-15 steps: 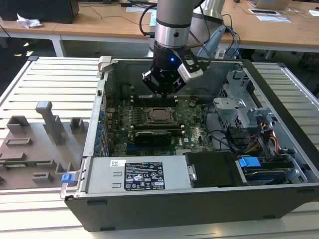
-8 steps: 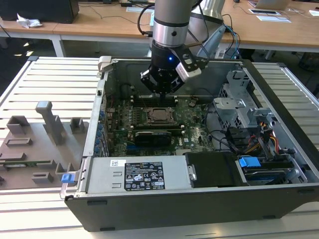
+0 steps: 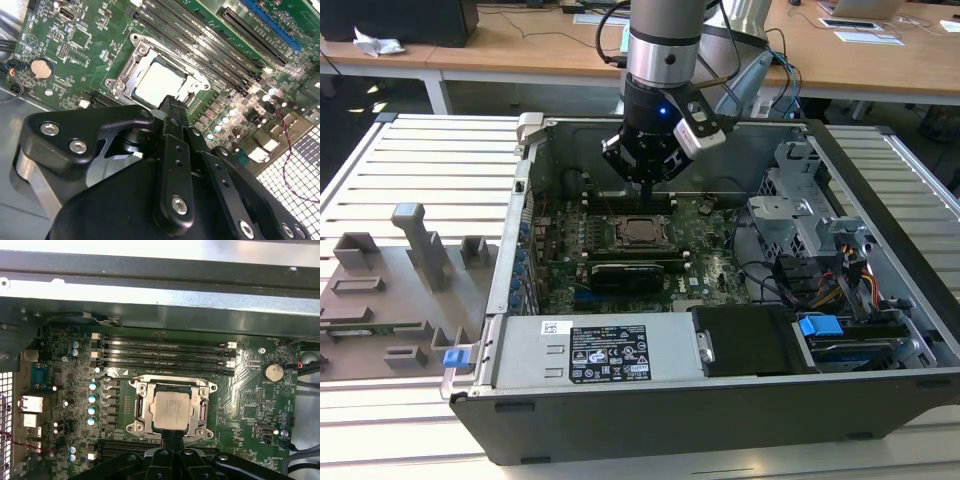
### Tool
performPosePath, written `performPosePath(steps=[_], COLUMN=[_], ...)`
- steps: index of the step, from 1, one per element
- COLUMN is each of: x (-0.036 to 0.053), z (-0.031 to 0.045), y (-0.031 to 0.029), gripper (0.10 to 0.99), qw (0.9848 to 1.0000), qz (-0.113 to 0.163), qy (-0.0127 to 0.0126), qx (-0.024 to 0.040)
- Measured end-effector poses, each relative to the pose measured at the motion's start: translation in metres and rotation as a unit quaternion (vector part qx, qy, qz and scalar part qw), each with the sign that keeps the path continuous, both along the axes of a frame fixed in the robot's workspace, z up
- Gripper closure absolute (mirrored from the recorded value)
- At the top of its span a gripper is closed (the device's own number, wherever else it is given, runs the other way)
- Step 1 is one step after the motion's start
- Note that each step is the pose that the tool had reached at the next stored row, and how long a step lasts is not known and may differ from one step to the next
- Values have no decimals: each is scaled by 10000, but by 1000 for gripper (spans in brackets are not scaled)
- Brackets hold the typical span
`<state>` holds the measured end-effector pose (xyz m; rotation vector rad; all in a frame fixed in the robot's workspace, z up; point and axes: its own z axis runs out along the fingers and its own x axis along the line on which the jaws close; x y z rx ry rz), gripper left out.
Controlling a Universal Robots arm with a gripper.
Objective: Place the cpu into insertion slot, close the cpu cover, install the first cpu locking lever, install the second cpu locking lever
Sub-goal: 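Install the first cpu locking lever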
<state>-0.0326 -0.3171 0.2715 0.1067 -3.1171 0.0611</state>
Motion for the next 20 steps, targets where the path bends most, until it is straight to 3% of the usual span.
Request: performPosePath(steps=[6, 20], x=[-59, -376], z=[0, 0], y=[0, 0], gripper=[980, 980], qw=[10000, 10000], qz=[0, -1], qy=[0, 0], qx=[0, 0])
